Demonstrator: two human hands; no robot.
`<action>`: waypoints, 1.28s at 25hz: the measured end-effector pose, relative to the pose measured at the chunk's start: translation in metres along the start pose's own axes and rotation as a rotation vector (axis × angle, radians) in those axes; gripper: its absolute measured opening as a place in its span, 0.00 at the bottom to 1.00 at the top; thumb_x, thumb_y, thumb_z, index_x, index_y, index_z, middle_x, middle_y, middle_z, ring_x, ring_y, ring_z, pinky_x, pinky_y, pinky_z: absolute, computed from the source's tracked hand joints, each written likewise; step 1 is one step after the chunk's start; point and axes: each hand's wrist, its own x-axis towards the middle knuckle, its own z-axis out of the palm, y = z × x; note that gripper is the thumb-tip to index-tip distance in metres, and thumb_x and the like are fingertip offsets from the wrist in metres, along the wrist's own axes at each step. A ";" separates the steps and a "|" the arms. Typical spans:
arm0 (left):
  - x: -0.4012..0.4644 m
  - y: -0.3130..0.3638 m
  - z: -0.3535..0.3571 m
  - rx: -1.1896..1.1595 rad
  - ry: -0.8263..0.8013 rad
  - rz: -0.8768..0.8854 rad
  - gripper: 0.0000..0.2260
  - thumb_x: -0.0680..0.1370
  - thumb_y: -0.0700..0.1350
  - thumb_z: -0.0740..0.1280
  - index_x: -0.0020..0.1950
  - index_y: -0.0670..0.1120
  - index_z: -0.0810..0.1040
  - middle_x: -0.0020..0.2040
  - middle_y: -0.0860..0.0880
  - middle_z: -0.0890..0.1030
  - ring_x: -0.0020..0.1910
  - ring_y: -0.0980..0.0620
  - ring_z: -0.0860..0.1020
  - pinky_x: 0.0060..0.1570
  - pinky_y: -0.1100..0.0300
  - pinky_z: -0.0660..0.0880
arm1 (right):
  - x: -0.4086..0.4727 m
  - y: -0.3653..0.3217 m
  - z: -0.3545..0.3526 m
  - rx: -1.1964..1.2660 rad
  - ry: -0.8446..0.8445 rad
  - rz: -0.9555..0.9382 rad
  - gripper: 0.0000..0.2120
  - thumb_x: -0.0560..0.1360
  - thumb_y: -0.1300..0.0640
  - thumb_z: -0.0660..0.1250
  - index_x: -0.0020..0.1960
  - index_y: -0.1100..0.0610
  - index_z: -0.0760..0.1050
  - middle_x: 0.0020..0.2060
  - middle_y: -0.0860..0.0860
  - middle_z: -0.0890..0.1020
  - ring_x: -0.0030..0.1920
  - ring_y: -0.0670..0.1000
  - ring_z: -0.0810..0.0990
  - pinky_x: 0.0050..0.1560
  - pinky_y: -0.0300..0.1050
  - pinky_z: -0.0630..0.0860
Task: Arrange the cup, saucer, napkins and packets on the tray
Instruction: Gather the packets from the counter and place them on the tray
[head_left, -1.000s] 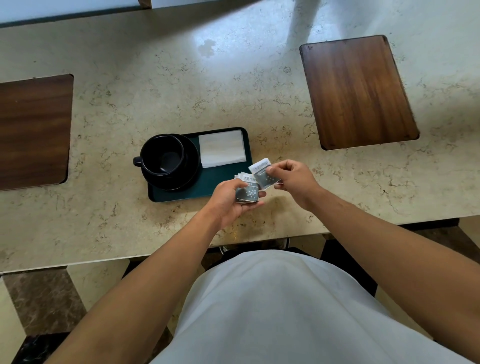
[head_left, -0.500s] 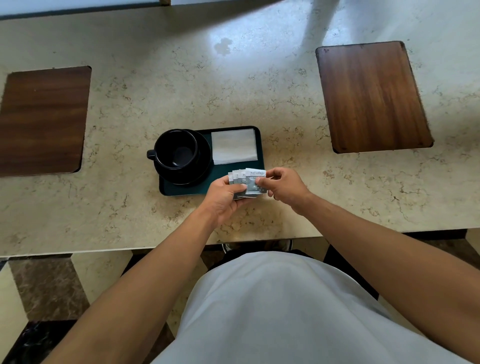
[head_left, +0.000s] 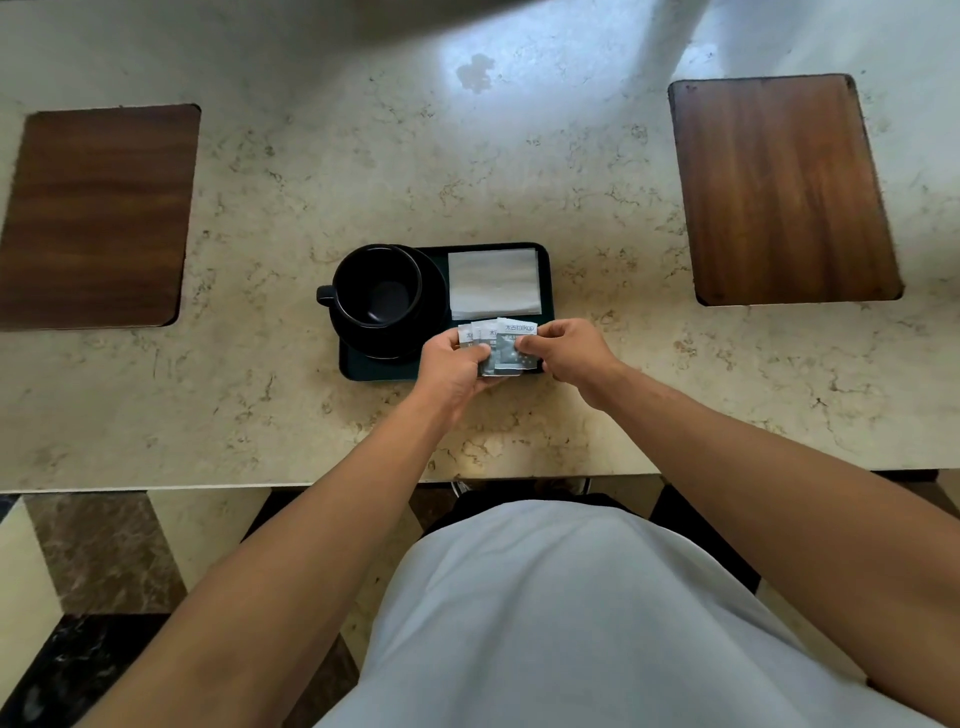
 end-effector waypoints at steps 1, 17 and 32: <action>0.002 -0.001 0.000 0.085 0.033 0.029 0.07 0.80 0.31 0.65 0.55 0.40 0.79 0.50 0.41 0.84 0.46 0.47 0.85 0.44 0.55 0.84 | 0.002 0.000 0.000 -0.015 0.012 -0.003 0.05 0.74 0.56 0.76 0.41 0.56 0.82 0.38 0.50 0.85 0.28 0.41 0.78 0.30 0.36 0.73; 0.025 0.007 0.006 0.548 0.181 0.171 0.12 0.77 0.41 0.74 0.38 0.54 0.77 0.40 0.55 0.81 0.40 0.56 0.81 0.48 0.49 0.84 | 0.017 -0.008 0.005 -0.244 0.162 -0.046 0.12 0.74 0.54 0.72 0.33 0.58 0.78 0.30 0.52 0.79 0.29 0.47 0.75 0.31 0.42 0.71; 0.033 -0.007 0.000 1.067 0.258 0.364 0.08 0.78 0.47 0.71 0.46 0.42 0.84 0.43 0.47 0.82 0.44 0.49 0.80 0.46 0.53 0.79 | 0.015 -0.009 0.004 -0.408 0.222 -0.045 0.16 0.73 0.51 0.70 0.30 0.53 0.71 0.28 0.48 0.76 0.29 0.46 0.73 0.29 0.41 0.65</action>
